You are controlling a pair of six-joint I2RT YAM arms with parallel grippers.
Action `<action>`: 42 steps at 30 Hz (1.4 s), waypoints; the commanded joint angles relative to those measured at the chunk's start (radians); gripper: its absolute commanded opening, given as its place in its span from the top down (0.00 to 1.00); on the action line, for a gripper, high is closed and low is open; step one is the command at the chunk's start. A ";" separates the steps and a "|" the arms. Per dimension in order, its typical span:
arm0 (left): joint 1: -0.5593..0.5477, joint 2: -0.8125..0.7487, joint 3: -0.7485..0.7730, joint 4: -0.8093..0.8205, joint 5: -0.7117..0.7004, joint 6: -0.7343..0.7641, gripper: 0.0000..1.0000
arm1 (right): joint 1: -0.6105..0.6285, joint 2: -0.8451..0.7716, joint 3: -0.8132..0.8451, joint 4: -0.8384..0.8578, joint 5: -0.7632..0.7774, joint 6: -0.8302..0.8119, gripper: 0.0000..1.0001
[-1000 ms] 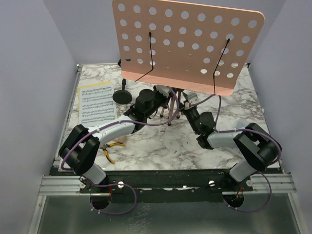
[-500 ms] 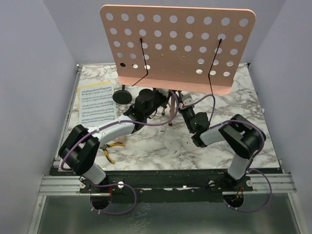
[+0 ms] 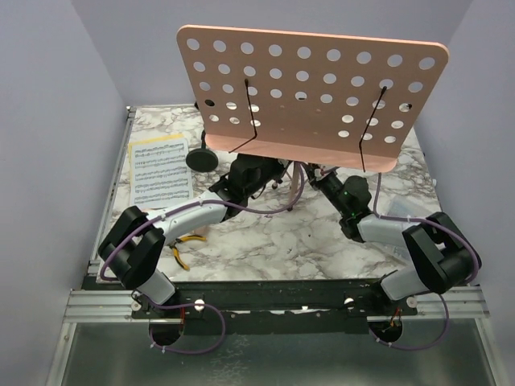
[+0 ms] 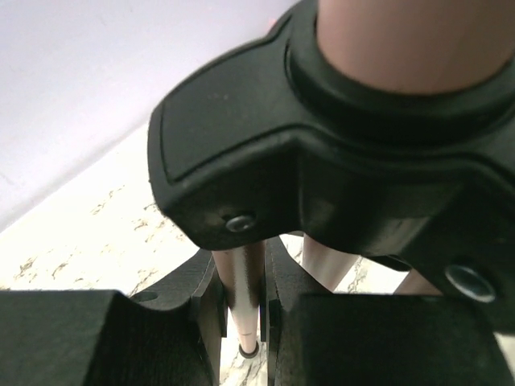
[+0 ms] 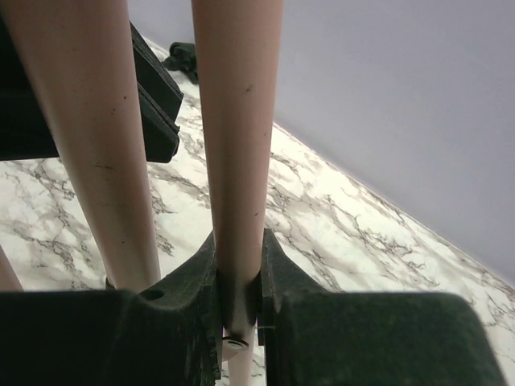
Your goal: Set up the instrument practice props
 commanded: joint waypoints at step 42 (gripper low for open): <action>0.091 0.044 0.107 -0.319 -0.093 -0.040 1.00 | -0.186 -0.023 0.122 -0.667 0.087 0.197 0.75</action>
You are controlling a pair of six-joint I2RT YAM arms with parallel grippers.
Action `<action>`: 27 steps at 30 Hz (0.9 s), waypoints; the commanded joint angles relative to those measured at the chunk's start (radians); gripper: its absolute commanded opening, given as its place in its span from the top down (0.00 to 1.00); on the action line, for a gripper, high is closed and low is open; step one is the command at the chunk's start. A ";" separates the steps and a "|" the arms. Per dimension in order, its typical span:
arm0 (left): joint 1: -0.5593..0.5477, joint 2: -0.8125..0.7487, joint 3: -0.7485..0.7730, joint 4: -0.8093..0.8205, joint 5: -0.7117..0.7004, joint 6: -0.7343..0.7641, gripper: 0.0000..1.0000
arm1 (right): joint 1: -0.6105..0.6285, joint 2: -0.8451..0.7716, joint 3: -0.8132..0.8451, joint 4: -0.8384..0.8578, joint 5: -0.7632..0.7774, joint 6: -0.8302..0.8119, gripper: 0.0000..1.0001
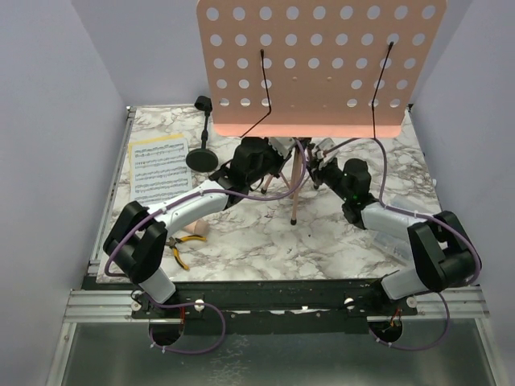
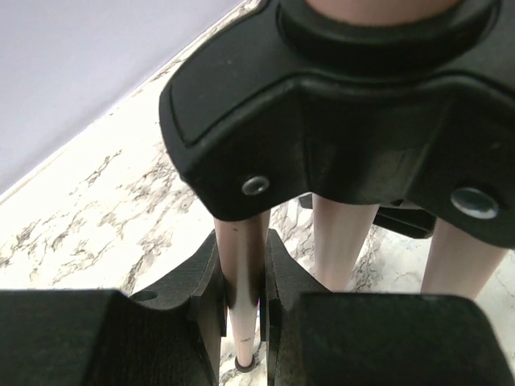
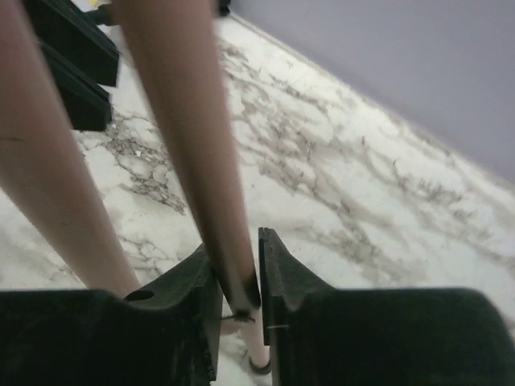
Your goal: Set up the instrument practice props
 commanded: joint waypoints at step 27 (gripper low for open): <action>-0.035 0.001 -0.031 -0.078 -0.153 -0.027 1.00 | -0.020 -0.411 0.006 -0.581 -0.246 0.754 0.20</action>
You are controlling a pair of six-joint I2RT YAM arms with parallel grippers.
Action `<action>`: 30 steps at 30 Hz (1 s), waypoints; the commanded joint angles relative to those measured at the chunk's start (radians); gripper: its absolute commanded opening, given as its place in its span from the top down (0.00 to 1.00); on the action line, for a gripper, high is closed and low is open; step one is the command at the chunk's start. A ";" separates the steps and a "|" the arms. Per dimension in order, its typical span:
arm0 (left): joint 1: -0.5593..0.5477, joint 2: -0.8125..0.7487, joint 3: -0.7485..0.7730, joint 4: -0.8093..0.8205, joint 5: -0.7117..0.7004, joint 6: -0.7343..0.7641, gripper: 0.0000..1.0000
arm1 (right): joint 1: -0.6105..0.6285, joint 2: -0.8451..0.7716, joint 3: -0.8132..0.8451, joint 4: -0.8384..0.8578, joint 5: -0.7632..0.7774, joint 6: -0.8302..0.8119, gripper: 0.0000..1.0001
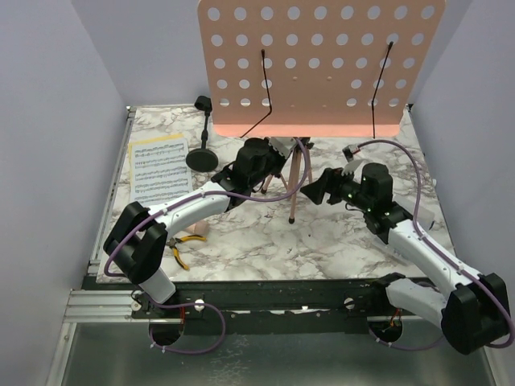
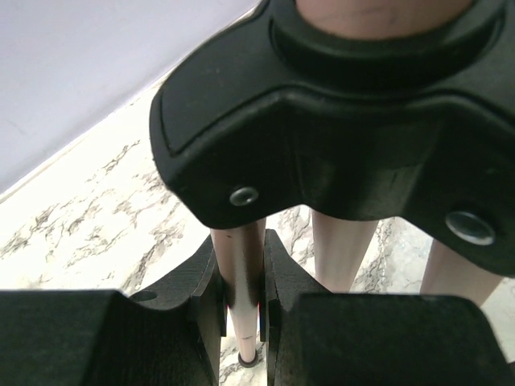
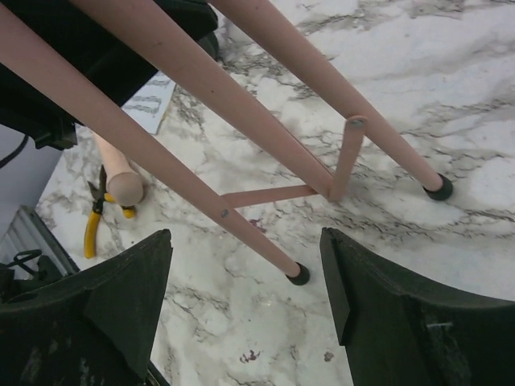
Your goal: Set up the instrument practice props
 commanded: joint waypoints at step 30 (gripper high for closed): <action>0.133 0.003 -0.102 0.194 -0.166 -0.016 1.00 | 0.186 0.090 -0.232 0.273 0.128 -0.100 1.00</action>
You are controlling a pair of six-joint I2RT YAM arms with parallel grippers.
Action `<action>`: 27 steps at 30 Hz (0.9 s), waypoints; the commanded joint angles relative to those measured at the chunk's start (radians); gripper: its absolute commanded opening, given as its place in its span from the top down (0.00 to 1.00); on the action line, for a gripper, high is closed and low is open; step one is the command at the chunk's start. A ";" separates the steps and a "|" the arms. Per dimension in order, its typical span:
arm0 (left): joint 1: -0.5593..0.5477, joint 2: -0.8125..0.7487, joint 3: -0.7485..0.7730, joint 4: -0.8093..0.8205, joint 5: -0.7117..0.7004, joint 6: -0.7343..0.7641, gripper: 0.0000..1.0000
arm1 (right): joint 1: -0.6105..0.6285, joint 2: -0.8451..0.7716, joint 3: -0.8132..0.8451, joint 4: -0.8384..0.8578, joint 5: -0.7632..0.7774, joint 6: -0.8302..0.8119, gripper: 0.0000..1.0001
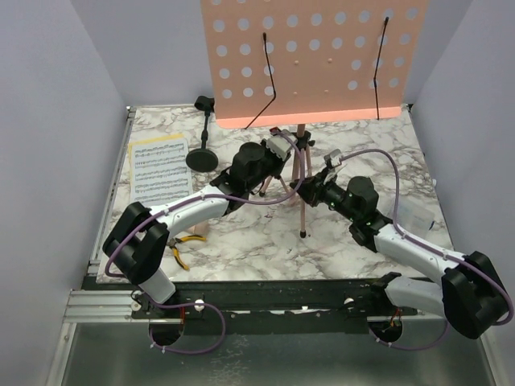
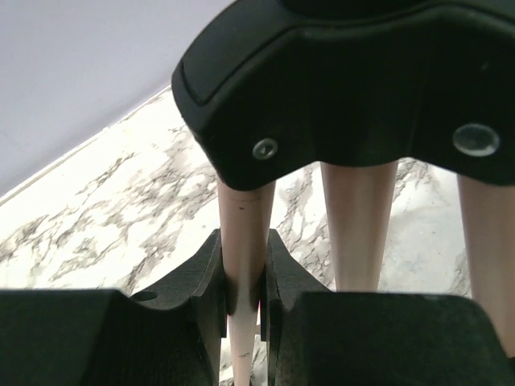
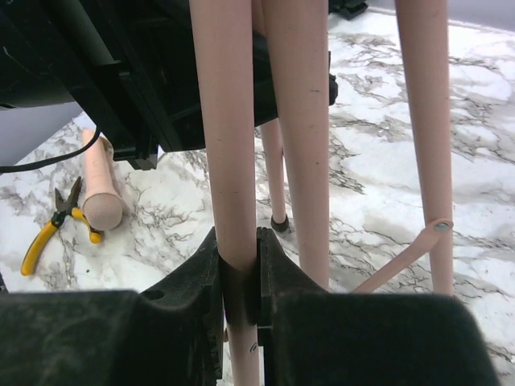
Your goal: Set up the instrument practice props
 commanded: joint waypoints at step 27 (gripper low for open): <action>0.265 -0.117 -0.271 0.312 -0.016 0.041 1.00 | 0.268 0.173 -0.361 0.199 0.324 0.256 1.00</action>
